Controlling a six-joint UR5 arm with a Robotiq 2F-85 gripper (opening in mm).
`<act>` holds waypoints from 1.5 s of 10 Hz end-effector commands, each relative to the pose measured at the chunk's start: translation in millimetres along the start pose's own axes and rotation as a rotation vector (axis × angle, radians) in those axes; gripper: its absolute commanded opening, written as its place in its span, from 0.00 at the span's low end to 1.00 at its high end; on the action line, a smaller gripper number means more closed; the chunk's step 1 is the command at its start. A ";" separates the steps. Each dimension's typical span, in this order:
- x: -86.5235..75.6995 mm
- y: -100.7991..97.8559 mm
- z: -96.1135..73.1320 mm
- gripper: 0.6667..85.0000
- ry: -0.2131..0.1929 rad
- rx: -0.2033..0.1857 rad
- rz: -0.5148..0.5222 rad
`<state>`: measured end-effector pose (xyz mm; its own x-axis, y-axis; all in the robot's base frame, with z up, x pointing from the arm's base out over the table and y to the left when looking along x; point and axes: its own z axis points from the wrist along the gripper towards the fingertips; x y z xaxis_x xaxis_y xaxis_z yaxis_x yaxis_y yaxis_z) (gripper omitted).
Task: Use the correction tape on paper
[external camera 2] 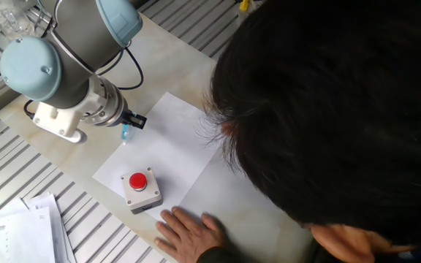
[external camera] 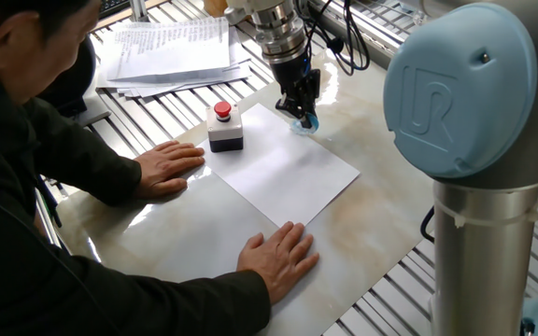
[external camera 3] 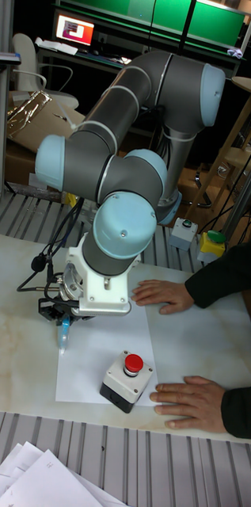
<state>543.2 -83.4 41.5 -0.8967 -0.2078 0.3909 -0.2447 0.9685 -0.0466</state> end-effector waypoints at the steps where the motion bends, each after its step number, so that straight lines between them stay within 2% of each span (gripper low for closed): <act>1: 1.5 2.1 0.2 0.01 -0.003 -0.015 -0.002; 5: 8.9 2.8 -0.4 0.01 0.024 -0.015 -0.012; 8: 7.1 4.6 -4.0 0.01 0.025 -0.015 -0.003; 11: -4.9 8.2 -18.4 0.01 0.005 -0.014 0.016; 12: -9.9 7.0 -18.2 0.01 -0.012 -0.011 0.010; 15: -16.4 3.7 -14.6 0.01 -0.025 -0.003 0.000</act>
<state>555.5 -76.3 50.7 -0.8996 -0.2057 0.3854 -0.2429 0.9688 -0.0500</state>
